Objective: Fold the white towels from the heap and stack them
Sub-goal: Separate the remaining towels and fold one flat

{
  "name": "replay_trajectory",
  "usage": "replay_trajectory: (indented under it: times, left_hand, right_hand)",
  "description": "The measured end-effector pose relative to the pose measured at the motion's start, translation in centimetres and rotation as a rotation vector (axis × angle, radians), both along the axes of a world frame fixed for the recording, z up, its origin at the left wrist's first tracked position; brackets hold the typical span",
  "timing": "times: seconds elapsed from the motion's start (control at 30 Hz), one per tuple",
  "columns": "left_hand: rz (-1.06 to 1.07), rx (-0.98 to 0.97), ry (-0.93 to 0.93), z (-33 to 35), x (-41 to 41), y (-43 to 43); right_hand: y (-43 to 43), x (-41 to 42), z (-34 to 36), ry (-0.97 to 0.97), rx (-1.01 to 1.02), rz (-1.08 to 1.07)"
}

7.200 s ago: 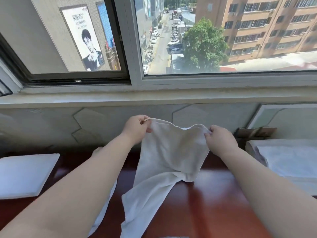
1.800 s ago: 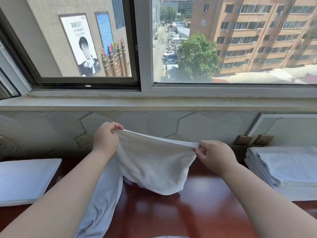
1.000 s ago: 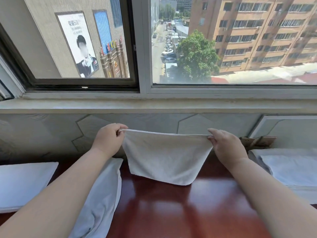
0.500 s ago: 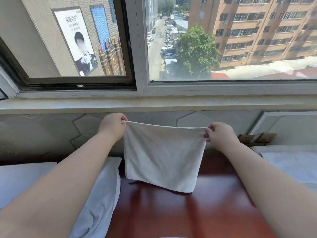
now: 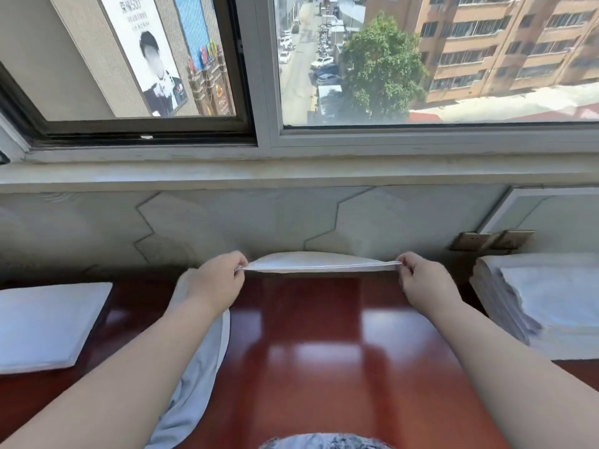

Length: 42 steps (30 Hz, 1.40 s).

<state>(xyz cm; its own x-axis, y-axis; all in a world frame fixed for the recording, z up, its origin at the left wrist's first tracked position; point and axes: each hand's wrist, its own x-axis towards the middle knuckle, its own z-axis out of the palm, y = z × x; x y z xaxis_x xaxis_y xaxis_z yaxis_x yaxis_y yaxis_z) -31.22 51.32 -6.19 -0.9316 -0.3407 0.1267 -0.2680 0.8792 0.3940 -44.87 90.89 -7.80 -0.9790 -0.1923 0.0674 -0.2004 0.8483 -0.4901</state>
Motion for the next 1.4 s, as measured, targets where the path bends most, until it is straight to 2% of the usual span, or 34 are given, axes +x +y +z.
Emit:
replay_trajectory:
  times: [0.1,0.23,0.37,0.43,0.53,0.63,0.83,0.9,1.1,1.17,1.3,1.4]
  left_hand:
    - [-0.074,-0.017,-0.180,-5.1,2.9,1.4]
    - [-0.304,-0.205,-0.319,-11.6,7.7,3.3]
    - [-0.399,-0.288,-0.440,-16.2,11.4,4.9]
    - [-0.443,-0.315,-0.502,-17.5,13.0,5.6]
    - [-0.479,-0.321,-0.508,-18.2,15.0,6.2]
    - [-0.495,-0.368,-0.510,-18.0,16.5,6.5]
    - [-0.498,-0.387,-0.560,-17.2,18.4,6.6]
    - [-0.477,-0.333,-0.596,-16.8,17.8,6.6]
    - [-0.370,-0.151,-0.539,-17.0,11.0,8.7]
    - [-0.311,-0.132,-0.547,-17.7,8.5,9.7]
    - [-0.145,-0.077,-0.540,-20.8,8.2,10.0]
    - [-0.299,-0.228,-0.631,-21.7,12.2,10.0]
  right_hand:
    - [1.6,3.0,-4.6,-0.109,0.166,0.086]
    - [4.0,7.2,-10.1,-0.298,0.461,0.202]
    - [5.4,10.3,-13.8,-0.251,0.669,0.367]
    - [6.4,11.6,-15.7,-0.240,0.711,0.439]
    - [6.0,13.5,-14.9,-0.249,0.759,0.468]
    - [5.2,14.7,-13.5,-0.358,0.874,0.515]
    - [4.1,15.6,-12.0,-0.541,0.926,0.618]
    - [3.3,15.2,-11.4,-0.582,0.949,0.617]
    - [-0.7,13.0,-13.2,-0.281,0.615,0.457]
    - [-2.3,12.7,-14.5,-0.294,0.544,0.441]
    - [-3.1,13.9,-18.1,-0.292,0.556,0.442]
    - [-0.8,17.0,-19.5,-0.356,0.585,0.520]
